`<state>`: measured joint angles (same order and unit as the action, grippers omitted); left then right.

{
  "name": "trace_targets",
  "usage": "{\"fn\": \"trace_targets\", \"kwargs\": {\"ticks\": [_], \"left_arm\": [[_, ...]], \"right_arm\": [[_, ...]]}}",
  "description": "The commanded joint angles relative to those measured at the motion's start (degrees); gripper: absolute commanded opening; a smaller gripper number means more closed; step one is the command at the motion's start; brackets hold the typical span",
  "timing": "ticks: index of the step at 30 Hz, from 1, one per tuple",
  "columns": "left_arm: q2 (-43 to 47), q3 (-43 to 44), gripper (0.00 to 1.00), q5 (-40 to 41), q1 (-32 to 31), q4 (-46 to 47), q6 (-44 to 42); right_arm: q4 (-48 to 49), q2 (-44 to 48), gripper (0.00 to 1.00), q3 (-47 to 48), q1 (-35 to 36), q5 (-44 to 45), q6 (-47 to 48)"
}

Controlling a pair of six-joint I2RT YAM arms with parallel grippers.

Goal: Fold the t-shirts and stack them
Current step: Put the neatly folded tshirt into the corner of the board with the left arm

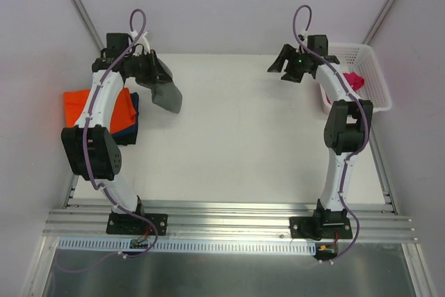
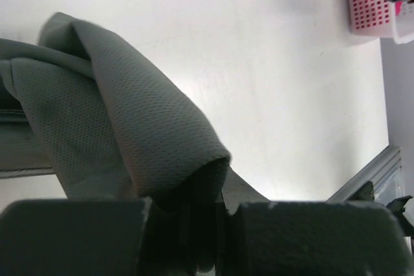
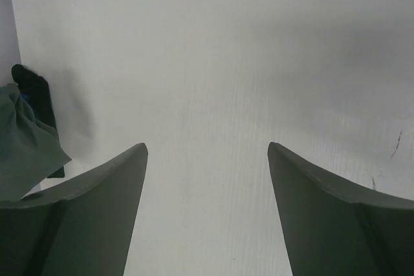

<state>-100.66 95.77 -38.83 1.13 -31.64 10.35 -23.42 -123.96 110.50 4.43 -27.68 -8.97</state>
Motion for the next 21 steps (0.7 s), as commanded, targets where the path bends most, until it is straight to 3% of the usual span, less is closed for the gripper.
{"fn": "trace_targets", "kwargs": {"ticks": [1,10,21], "left_arm": [[4.1,-3.0,0.00,1.8,2.6,-5.7,-5.9],[9.7,-4.6,0.00,0.9,14.8,-11.9,-11.0],[9.9,4.6,0.00,1.6,24.4,-16.2,-14.8]], "right_arm": [[-1.0,1.9,0.79,-1.0,1.4,0.2,1.4],[-1.5,0.5,0.79,-0.6,2.0,0.4,1.4],[-1.0,-0.8,0.79,-0.3,2.3,0.3,0.7]]}}
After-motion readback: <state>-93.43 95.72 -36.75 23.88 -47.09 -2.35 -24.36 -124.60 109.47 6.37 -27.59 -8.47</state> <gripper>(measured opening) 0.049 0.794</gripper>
